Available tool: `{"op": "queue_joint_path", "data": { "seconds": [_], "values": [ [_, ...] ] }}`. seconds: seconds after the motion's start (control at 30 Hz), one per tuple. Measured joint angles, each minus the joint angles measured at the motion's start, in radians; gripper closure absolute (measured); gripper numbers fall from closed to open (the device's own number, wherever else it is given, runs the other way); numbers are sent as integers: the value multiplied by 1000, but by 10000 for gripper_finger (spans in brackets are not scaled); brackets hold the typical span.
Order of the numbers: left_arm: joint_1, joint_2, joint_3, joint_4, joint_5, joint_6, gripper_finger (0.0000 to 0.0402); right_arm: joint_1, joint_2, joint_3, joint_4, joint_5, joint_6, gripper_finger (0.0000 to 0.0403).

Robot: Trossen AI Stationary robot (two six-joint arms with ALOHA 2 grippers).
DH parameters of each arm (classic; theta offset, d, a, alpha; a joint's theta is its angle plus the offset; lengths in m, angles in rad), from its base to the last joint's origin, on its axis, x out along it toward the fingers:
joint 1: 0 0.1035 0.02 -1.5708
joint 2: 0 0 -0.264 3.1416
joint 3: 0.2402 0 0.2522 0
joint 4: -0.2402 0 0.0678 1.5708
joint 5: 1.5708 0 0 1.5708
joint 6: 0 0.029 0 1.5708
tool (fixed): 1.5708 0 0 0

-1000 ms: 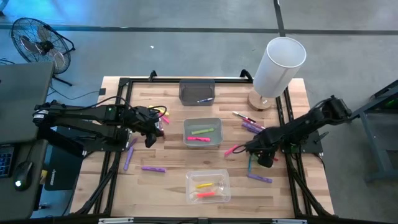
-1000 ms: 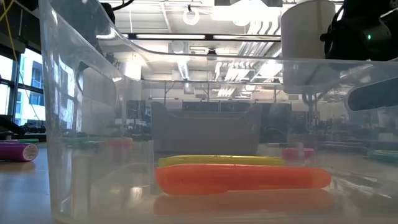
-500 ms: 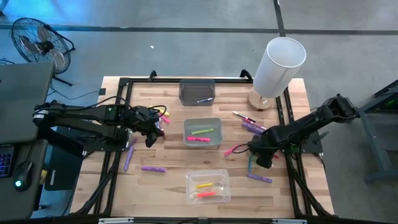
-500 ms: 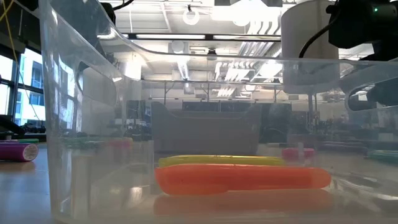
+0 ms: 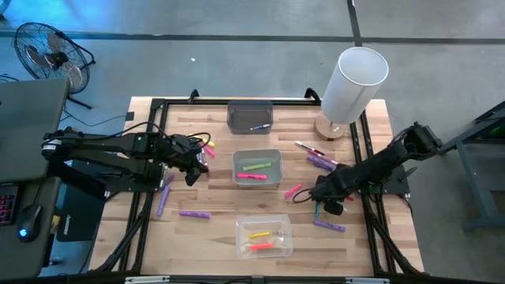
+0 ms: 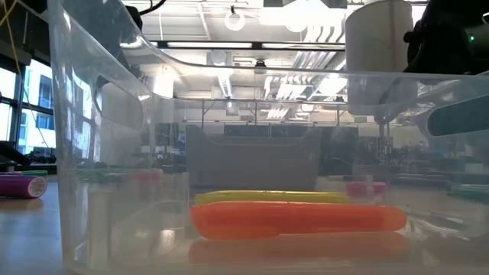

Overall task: Pick & Place Markers
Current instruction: Put the red marker pen into the black bin

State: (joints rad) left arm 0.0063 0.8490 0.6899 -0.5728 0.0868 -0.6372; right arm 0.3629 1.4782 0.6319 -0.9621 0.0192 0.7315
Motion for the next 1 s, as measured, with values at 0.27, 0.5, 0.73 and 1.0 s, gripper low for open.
{"op": "queue_joint_path", "data": {
  "seconds": [0.27,0.5,0.73,1.0],
  "values": [
    [0,0,0,-1,-18,0,401,-1,-31,-56,77,-24,16,377],
    [0,0,0,3,-46,-65,401,-6,-204,-39,6,41,54,383],
    [0,0,0,3,-151,-67,401,-6,-376,61,-174,89,185,384],
    [0,0,0,-12,-186,145,401,-27,-399,375,-312,279,248,384]
  ]
}}
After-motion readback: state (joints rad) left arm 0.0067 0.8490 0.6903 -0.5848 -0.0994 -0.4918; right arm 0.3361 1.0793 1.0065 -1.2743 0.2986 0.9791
